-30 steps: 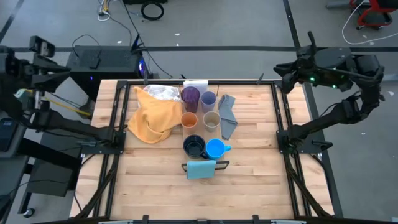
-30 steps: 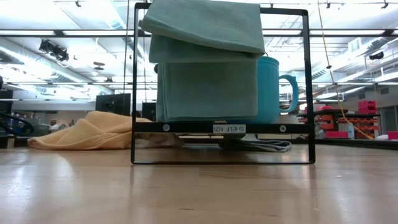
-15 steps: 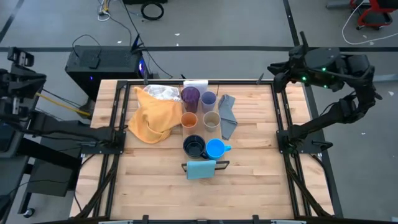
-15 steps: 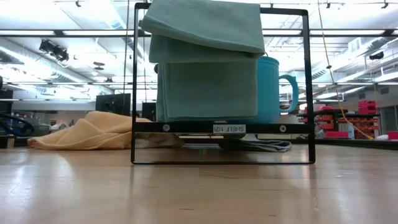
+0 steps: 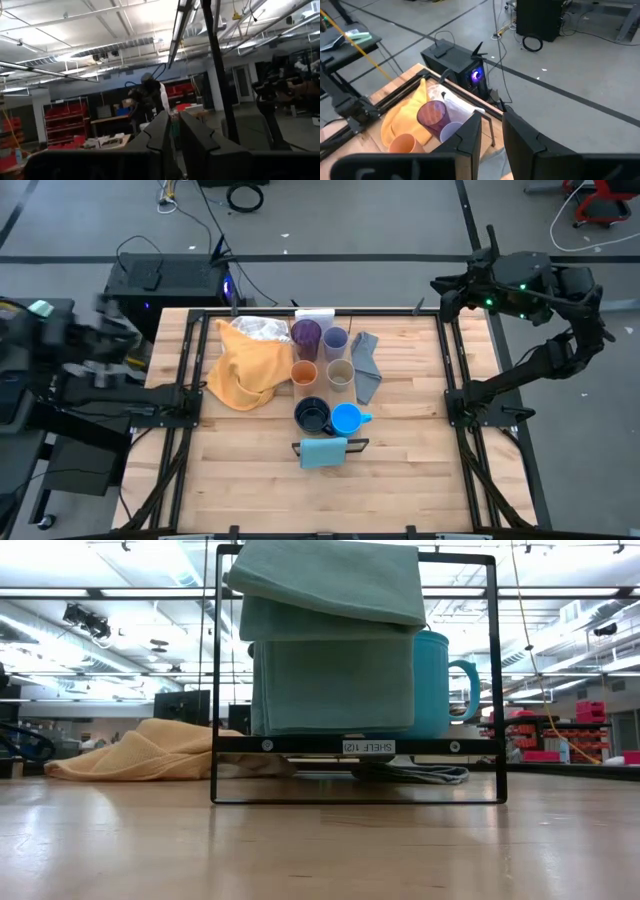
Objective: Stack small to large cups/mugs on shelf
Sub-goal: Return to Home Position
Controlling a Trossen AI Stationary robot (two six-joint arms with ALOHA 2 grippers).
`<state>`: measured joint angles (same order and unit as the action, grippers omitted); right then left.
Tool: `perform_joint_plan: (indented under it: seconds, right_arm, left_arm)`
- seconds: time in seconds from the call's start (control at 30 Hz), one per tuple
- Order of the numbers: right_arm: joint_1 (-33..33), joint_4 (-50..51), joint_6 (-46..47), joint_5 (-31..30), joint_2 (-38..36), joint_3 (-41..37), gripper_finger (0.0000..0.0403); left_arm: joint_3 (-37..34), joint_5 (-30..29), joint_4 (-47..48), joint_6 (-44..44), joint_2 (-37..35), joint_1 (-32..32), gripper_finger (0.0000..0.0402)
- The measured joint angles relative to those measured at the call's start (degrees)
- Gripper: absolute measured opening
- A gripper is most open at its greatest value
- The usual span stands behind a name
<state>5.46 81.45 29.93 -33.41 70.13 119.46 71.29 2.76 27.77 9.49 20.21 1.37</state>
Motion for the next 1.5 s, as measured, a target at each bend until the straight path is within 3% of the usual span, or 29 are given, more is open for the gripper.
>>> perform_joint_plan:
  seconds: [0.23, 0.43, 0.6, 0.97, 1.37, 1.5]
  right_arm:
    - [2.5, 0.0, -0.3, 1.3, 0.0, 0.0, 0.0084]
    - [3.9, 0.0, -0.8, 3.0, 0.0, 0.0, 0.0084]
    - [3.9, 0.0, -1.1, 3.4, 0.0, 0.0, 0.0084]
    - [3.9, 0.1, 0.0, 3.7, 0.0, 0.0, 0.0084]
    - [3.9, 0.1, 1.6, 3.8, 0.1, 0.1, 0.0084]
    - [3.9, 0.0, 1.8, 3.8, 0.6, 0.1, 0.0084]
  left_arm:
    - [-23.5, 0.1, -18.4, -10.7, -4.7, 0.0, 0.0043]
    - [-37.7, -1.6, -27.0, -19.1, -5.4, 0.0, 0.0041]
    - [-44.4, -5.1, -28.1, -22.7, -5.4, 0.0, 0.0031]
    - [-59.2, -6.4, -46.3, -25.9, -7.0, 0.0, 0.0018]
    - [-64.2, -7.9, -43.4, -24.7, -20.0, -1.1, 0.0011]
    - [-65.6, -7.9, -43.4, -24.4, -19.7, -1.1, 0.0019]
